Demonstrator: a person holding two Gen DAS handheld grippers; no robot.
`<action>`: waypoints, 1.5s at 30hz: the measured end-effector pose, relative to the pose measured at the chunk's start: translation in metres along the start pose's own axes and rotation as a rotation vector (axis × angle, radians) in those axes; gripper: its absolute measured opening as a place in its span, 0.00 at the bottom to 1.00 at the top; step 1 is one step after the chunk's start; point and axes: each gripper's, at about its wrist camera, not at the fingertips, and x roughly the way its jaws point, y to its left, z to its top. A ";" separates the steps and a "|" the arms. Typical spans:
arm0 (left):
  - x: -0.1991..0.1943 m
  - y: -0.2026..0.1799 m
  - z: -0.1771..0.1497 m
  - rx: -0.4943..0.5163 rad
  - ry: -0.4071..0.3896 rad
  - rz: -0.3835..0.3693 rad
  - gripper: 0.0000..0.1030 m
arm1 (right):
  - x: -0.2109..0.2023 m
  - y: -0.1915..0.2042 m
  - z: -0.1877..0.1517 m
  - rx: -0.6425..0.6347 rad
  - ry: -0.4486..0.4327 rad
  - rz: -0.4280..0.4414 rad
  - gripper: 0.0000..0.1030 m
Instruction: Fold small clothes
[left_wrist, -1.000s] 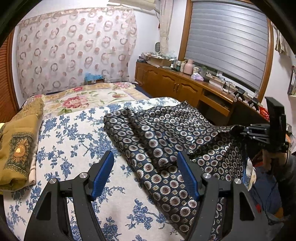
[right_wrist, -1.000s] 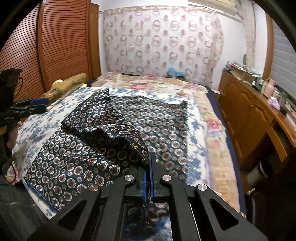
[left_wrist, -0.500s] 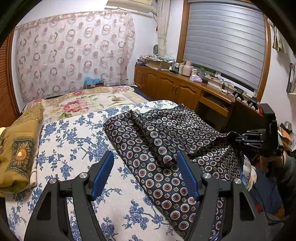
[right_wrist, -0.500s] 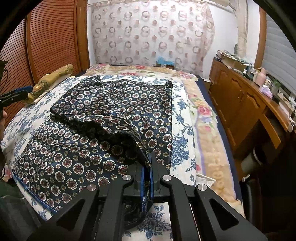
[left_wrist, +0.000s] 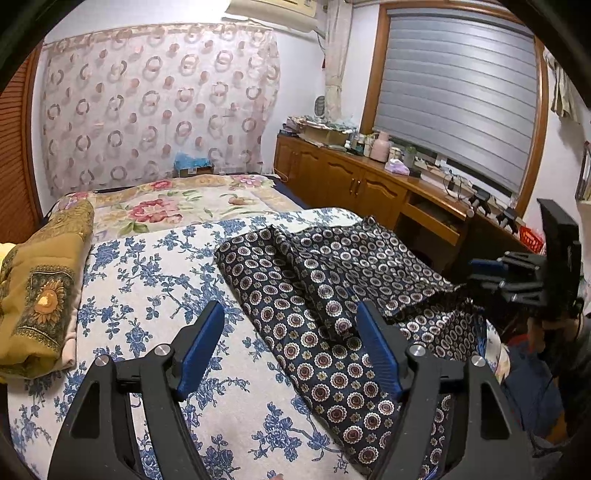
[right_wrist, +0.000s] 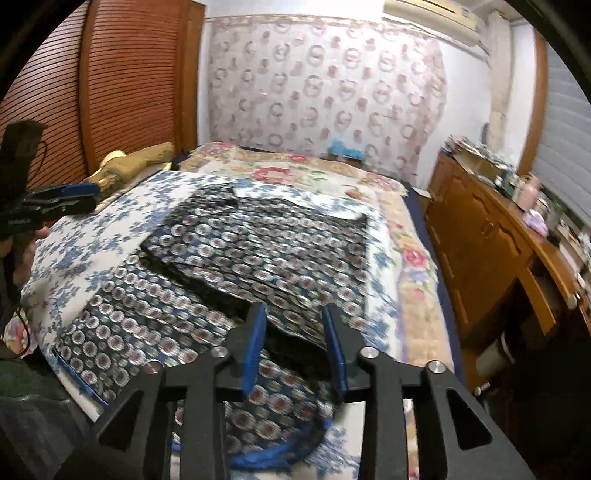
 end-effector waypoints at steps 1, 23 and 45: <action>-0.001 0.001 0.000 -0.007 -0.006 -0.001 0.77 | 0.004 0.005 0.002 -0.009 0.002 0.015 0.40; -0.003 0.018 -0.006 -0.052 -0.031 0.011 0.80 | 0.131 0.092 0.044 -0.248 0.169 0.235 0.46; 0.003 0.010 -0.013 -0.035 0.010 0.013 0.80 | 0.152 0.084 0.050 -0.221 0.124 0.223 0.10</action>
